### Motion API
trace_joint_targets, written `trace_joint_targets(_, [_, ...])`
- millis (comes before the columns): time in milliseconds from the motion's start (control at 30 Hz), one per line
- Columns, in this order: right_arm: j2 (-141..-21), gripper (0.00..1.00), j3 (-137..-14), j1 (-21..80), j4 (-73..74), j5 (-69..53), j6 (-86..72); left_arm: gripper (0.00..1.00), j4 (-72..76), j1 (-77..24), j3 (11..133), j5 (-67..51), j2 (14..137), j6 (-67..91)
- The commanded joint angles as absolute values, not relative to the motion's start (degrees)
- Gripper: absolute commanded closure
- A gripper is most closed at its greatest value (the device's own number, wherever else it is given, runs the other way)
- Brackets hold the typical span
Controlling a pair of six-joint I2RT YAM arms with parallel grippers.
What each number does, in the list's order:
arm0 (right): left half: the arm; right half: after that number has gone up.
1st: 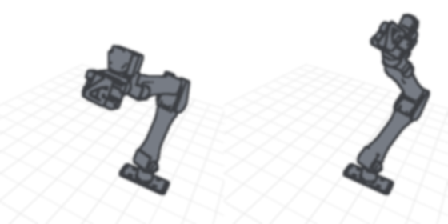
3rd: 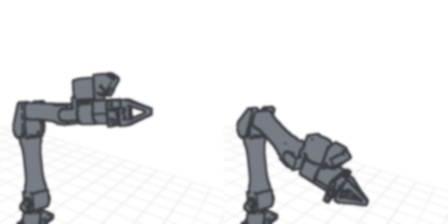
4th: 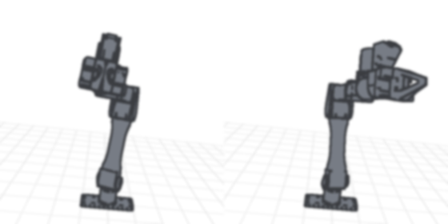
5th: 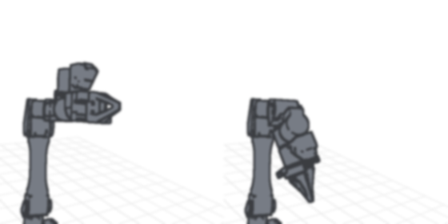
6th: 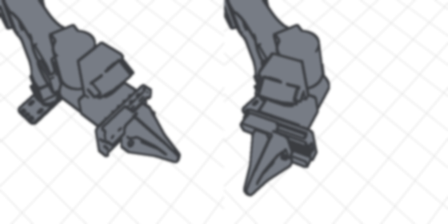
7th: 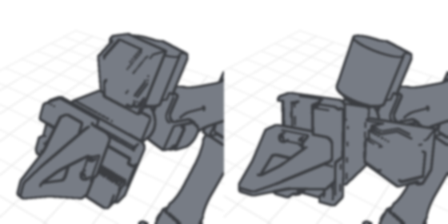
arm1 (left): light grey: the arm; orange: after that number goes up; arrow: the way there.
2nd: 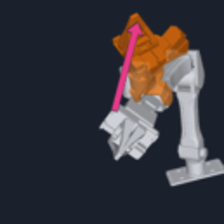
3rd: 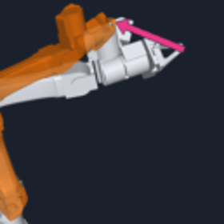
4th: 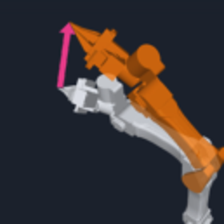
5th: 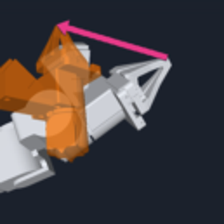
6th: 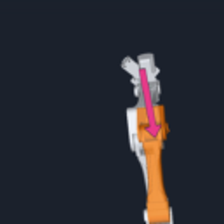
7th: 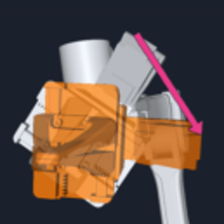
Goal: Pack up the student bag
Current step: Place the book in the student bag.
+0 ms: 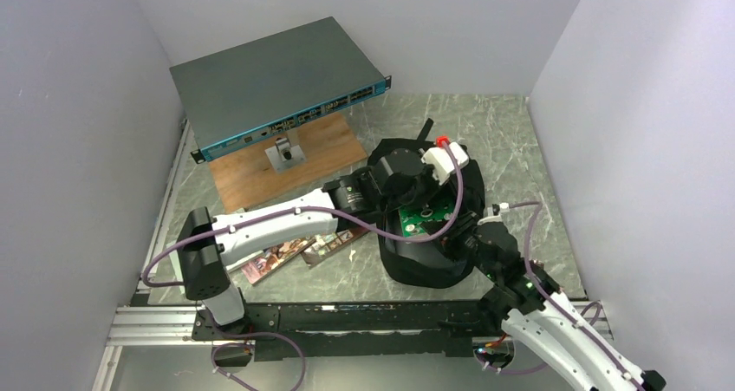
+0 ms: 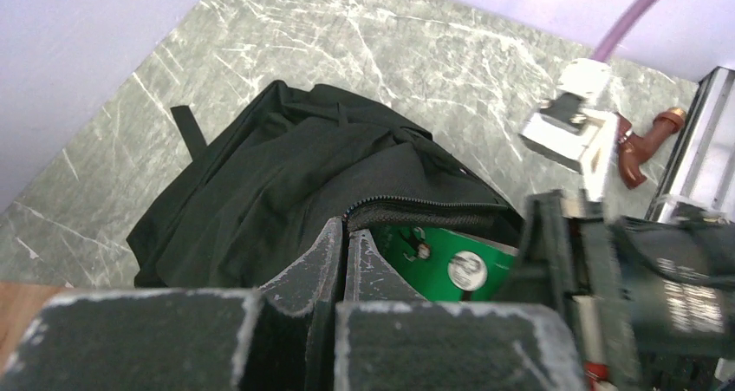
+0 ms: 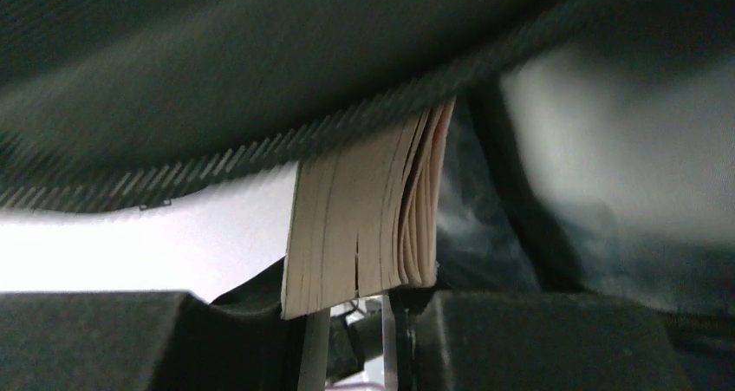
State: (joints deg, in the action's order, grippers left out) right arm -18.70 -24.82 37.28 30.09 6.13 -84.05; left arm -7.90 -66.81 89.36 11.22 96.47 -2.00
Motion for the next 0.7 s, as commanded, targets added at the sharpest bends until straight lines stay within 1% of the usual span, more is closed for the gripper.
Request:
trace_joint_targets(0, [-21.02,1.0,-20.12,37.22,5.66,12.49,-84.44,1.0,-0.54,-67.93,88.09,8.42,89.86,-4.88])
trace_joint_targets(33, [-21.84,1.0,-18.9,37.0,4.5,14.31,-84.62,1.0,-0.45,-67.94,87.52,8.37,89.57,-5.18])
trace_joint_targets(133, [-25.47,1.0,-14.57,35.78,-3.61,14.64,-82.98,1.0,-0.44,-67.91,86.52,8.63,89.26,-5.95])
trace_joint_targets(300, [-35.45,1.0,-7.27,34.93,-20.61,14.73,-80.94,1.0,-0.44,-67.94,84.91,8.47,88.87,-6.5])
trace_joint_targets(433, [-43.48,1.0,-4.79,32.4,-28.96,15.95,-78.75,1.0,-0.44,-67.94,84.49,9.14,89.15,-6.74])
trace_joint_targets(467, [-46.29,1.0,-4.72,30.82,-31.27,14.73,-77.09,1.0,-0.44,-67.94,84.37,9.5,89.27,-6.84])
trace_joint_targets(500, [-49.13,0.79,-4.92,28.17,-33.09,11.56,-74.46,1.0,0.98,-67.94,84.07,9.81,89.44,-6.85])
trace_joint_targets(533, [-51.51,0.66,-5.14,26.75,-33.23,9.32,-74.21,1.0,1.24,-67.94,83.91,10.19,89.66,-6.98])
trace_joint_targets(567, [-53.43,0.6,-5.05,24.33,-33.05,6.77,-74.66,1.0,1.2,-67.94,83.97,10.65,89.93,-7.17])
trace_joint_targets(633, [-54.65,0.55,-4.59,21.18,-32.35,1.65,-74.8,1.0,0.19,-67.92,84.6,12.06,90.81,-7.66])
trace_joint_targets(667, [-53.74,0.49,-5.07,20.63,-29.11,0.51,-74.73,1.0,0.1,-67.94,84.82,12.59,91.08,-7.81])
